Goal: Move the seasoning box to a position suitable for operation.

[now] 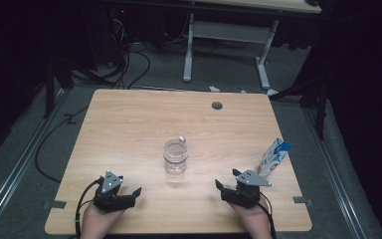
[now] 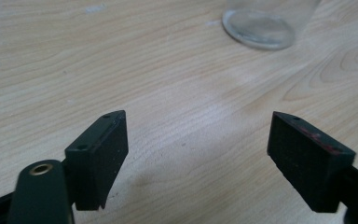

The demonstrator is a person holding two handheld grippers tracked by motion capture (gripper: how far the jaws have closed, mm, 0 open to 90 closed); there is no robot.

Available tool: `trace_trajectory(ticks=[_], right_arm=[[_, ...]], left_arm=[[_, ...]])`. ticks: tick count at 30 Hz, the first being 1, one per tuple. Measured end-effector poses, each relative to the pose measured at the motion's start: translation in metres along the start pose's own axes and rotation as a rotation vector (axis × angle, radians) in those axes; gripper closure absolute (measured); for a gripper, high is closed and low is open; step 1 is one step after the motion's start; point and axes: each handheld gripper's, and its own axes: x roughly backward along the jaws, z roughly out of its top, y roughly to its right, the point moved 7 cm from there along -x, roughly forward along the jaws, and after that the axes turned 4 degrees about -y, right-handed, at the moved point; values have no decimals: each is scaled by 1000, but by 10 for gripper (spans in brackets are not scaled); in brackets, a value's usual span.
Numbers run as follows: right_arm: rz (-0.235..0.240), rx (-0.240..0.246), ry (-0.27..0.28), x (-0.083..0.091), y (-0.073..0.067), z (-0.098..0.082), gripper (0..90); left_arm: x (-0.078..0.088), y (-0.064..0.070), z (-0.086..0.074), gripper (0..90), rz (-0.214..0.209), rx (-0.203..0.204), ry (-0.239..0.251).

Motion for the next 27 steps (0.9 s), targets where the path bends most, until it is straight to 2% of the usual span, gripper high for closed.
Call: trace_trajectory(ticks=[4,9,15,17,21,24,27], right_arm=[[8,-3,1,3,1,-1,288],[23,1,-6,4,0,-1,311],[40,10,3,8,-1,-1,386],[49,5,0,8,0,-2,404],[39,7,0,9,0,-2,406],[43,3,-8,8,1,-3,412],[38,6,-13,7,0,-4,412]], left_arm=[[-1,3,-1,241,-13,-2,-8],[0,7,3,264,-36,8,25],[-1,9,3,278,-38,-2,10],[0,11,5,270,-49,19,20],[2,13,10,296,-67,65,36],[-1,15,9,260,-49,48,28],[1,18,14,348,-62,54,75]])
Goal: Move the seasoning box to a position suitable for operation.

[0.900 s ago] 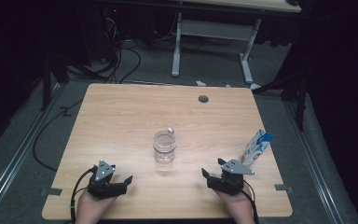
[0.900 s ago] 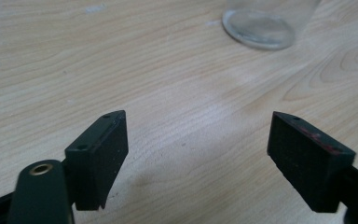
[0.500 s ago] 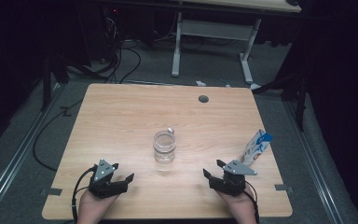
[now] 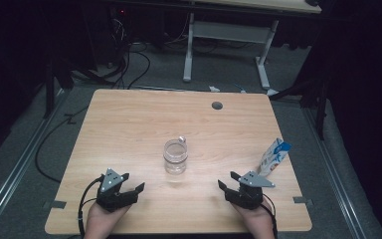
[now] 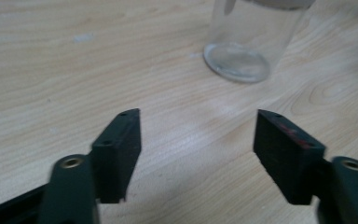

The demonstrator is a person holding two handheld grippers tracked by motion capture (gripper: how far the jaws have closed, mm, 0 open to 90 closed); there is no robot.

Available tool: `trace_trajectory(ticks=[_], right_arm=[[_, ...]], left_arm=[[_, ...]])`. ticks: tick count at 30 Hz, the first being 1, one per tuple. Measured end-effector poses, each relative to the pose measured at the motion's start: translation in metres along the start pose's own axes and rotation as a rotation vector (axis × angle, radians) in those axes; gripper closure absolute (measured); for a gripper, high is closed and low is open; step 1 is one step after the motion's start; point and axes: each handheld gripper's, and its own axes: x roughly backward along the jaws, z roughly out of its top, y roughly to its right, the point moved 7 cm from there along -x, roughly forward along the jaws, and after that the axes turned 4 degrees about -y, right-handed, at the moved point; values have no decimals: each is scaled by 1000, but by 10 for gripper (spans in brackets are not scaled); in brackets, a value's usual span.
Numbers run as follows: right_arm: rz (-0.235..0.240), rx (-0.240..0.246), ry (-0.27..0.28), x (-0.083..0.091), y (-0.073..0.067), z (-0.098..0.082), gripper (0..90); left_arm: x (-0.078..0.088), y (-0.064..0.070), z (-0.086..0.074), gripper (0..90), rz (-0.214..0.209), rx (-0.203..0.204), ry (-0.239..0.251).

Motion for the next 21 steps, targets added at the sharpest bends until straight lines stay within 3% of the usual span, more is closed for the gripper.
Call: trace_trajectory(ticks=[3,8,10,13,16,21], right_arm=[[6,9,-2,-1,0,0,412],[18,10,-21,-4,-1,-3,417],[18,14,-23,-5,-1,-3,418],[25,9,-21,-4,-1,-3,419],[27,15,-20,-4,-2,-3,418],[29,25,-22,-4,-4,-3,415]], left_arm=[[0,2,1,400,-13,-13,14],[-11,9,7,486,-29,9,23],[-13,12,8,492,-34,13,28],[-22,17,12,511,-22,-14,39],[-28,19,17,518,-22,5,33],[-37,23,23,523,-15,-22,30]])
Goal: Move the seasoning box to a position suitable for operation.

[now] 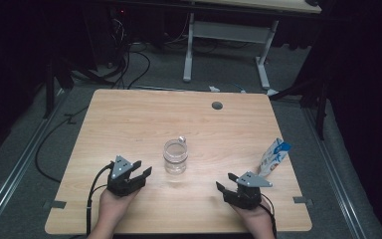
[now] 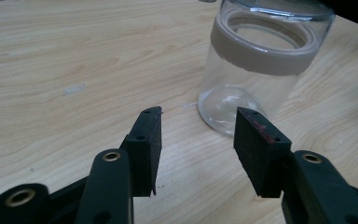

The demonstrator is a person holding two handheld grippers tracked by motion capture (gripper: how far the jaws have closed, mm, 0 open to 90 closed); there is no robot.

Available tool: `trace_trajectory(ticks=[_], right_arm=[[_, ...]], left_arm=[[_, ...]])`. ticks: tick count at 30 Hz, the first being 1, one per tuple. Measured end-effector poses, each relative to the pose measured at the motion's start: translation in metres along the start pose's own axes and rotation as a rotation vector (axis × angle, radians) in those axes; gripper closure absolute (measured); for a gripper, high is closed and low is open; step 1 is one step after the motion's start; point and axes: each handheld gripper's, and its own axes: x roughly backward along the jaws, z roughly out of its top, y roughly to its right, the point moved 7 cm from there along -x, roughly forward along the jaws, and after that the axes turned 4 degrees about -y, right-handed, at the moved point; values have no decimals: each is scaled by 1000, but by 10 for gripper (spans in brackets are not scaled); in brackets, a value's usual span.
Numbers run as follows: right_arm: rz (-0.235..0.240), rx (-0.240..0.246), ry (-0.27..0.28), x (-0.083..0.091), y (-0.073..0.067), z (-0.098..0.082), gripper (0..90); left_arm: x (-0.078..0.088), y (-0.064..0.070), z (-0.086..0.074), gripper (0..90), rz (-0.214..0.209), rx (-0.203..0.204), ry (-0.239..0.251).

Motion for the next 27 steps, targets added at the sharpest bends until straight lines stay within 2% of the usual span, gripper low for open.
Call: trace_trajectory(ticks=[11,20,27], right_arm=[[5,0,-1,-1,0,0,412],[11,-5,1,0,0,0,411],[11,-2,0,0,0,1,410]], left_arm=[[-23,9,10,564,2,-45,-21],[-41,17,25,625,-7,-42,-10],[-60,22,35,703,4,-63,8]])
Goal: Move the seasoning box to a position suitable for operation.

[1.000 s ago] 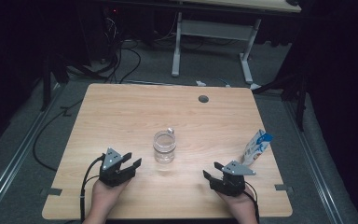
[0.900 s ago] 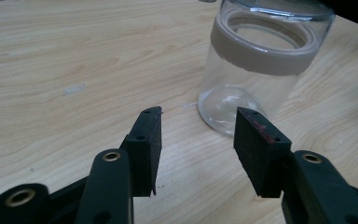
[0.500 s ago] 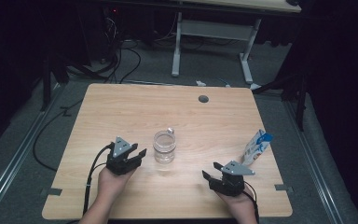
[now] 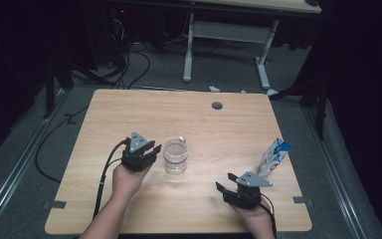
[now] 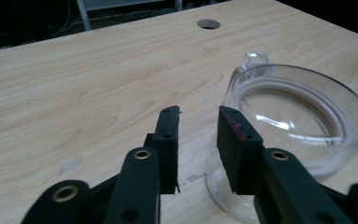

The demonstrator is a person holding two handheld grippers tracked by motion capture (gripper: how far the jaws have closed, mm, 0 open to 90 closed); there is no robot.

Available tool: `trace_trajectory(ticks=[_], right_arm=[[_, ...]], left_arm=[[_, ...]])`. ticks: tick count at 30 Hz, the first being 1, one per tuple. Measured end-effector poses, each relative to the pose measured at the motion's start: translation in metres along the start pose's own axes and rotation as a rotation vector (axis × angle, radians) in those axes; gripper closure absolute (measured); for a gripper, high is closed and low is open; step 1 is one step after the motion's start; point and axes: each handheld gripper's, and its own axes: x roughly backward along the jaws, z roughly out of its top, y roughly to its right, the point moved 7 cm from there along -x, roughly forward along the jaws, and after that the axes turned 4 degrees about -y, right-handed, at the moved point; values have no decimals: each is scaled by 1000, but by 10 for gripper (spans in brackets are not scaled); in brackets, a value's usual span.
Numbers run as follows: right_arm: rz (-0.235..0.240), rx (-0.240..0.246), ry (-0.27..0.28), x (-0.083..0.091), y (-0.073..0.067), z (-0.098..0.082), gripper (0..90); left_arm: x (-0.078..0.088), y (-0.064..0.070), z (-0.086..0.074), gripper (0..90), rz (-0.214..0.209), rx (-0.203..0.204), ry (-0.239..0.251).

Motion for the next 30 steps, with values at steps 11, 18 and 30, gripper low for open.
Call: trace_trajectory(ticks=[11,18,30], right_arm=[[5,6,-1,0,-2,0,411],[6,11,-5,-1,-3,0,411],[5,17,-12,-3,-5,-1,411]], left_arm=[[-28,-7,2,900,19,12,1],[-38,-3,-2,900,-11,33,-8],[-36,4,-4,900,-49,40,-14]])
